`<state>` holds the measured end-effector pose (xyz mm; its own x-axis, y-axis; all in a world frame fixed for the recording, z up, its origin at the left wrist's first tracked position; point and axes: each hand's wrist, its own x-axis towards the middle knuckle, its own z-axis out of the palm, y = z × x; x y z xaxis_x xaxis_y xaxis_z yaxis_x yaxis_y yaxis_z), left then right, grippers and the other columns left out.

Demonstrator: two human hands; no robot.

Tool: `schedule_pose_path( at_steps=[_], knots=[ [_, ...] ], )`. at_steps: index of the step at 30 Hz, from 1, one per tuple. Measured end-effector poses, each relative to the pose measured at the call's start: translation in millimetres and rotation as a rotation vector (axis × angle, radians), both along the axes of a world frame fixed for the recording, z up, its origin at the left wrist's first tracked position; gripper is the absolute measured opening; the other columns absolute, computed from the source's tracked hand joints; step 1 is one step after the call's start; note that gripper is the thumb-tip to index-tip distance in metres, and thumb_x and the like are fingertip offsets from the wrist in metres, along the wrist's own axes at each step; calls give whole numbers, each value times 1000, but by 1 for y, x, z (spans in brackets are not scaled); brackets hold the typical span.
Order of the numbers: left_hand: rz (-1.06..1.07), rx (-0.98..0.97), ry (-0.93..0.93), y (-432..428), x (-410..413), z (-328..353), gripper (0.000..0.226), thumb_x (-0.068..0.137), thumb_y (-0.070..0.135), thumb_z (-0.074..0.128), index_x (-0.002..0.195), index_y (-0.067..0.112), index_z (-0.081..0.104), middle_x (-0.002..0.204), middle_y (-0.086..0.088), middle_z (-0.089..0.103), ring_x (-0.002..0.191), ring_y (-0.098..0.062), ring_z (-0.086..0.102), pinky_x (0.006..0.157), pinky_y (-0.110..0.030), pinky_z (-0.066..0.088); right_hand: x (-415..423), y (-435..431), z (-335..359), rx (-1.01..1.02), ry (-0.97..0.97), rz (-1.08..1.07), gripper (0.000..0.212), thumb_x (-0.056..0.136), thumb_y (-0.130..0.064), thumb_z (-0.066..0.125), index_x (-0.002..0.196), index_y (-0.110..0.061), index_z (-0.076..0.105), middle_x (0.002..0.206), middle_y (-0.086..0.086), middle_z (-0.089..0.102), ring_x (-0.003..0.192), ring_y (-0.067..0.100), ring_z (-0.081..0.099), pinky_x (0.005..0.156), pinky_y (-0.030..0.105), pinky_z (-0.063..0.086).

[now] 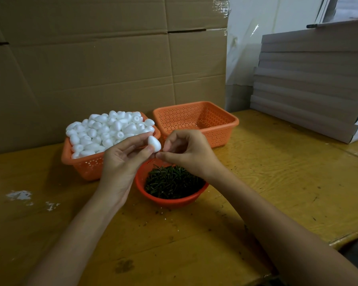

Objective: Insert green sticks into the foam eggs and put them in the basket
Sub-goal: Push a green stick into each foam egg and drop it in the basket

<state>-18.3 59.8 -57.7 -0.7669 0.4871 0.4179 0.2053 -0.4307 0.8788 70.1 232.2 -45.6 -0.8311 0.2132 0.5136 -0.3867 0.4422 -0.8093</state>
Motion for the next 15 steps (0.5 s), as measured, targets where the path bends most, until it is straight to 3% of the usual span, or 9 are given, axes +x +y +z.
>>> schedule_pose_path(
  at_steps=[6, 9, 11, 15],
  knots=[
    [-14, -8, 12, -1, 1, 1, 42, 83, 16, 79, 125, 12, 75, 129, -12, 76, 124, -30, 71, 97, -38, 63, 0, 1, 2, -65, -4, 49, 21, 85, -2, 84, 95, 1, 66, 83, 15, 78, 77, 32, 79, 78, 51, 66],
    [-54, 8, 13, -1, 2, 2, 49, 92, 20, 77, 140, 15, 66, 131, -11, 75, 123, -30, 72, 93, -36, 63, -1, 3, 3, -87, 5, 30, 19, 86, -1, 83, 97, 0, 68, 83, 14, 78, 76, 32, 78, 75, 45, 66],
    [-53, 23, -9, -1, 2, 2, 55, 99, 24, 71, 151, 19, 55, 133, -11, 74, 121, -28, 73, 89, -34, 63, -1, 6, 5, -98, 23, -8, 18, 86, -1, 83, 96, 1, 68, 83, 15, 78, 77, 37, 77, 75, 50, 65],
    [60, -32, 46, -1, -1, 0, 40, 107, 16, 60, 147, 22, 57, 124, -8, 77, 114, -26, 74, 84, -34, 64, 0, 17, 8, -137, 70, -118, 16, 87, -3, 82, 96, 3, 69, 83, 16, 77, 77, 37, 76, 74, 52, 64]
  ],
)
